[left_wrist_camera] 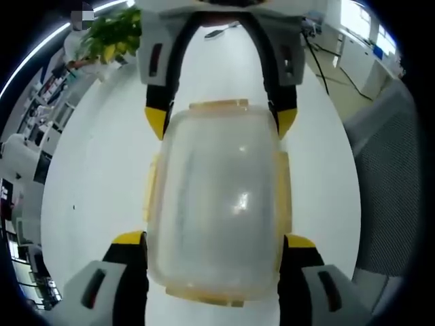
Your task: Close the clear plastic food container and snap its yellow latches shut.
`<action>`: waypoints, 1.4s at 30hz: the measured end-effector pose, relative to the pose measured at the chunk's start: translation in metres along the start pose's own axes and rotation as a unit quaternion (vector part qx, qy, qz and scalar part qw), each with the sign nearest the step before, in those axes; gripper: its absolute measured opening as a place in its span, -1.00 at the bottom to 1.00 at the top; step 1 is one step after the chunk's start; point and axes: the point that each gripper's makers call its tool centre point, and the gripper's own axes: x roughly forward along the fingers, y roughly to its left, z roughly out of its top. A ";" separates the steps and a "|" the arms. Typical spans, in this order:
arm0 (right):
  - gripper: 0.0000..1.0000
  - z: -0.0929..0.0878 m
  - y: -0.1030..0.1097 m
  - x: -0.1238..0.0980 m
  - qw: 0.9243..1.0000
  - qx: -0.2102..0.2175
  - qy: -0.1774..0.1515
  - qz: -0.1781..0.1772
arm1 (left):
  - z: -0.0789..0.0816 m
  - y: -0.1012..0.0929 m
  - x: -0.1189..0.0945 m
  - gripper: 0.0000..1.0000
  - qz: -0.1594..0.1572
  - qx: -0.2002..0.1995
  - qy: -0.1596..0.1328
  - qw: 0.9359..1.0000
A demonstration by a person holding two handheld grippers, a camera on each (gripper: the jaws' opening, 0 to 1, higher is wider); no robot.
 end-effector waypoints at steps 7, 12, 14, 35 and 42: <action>0.50 0.021 -0.007 0.009 1.000 0.002 0.013 -0.003 | -0.021 0.006 -0.007 0.51 0.002 0.001 0.005 1.000; 0.50 0.037 -0.016 0.015 1.000 0.008 0.016 -0.004 | -0.040 0.017 -0.011 0.51 -0.001 0.005 0.005 1.000; 0.50 0.042 -0.019 0.017 1.000 0.013 0.011 -0.006 | -0.045 0.020 -0.013 0.51 -0.002 0.008 0.005 1.000; 0.50 0.069 -0.047 0.030 0.999 0.031 0.035 -0.012 | -0.073 0.049 -0.017 0.51 -0.010 0.028 0.001 1.000; 0.51 0.069 -0.057 0.031 0.999 0.040 0.025 -0.016 | -0.077 0.060 -0.017 0.51 -0.012 0.035 -0.002 0.999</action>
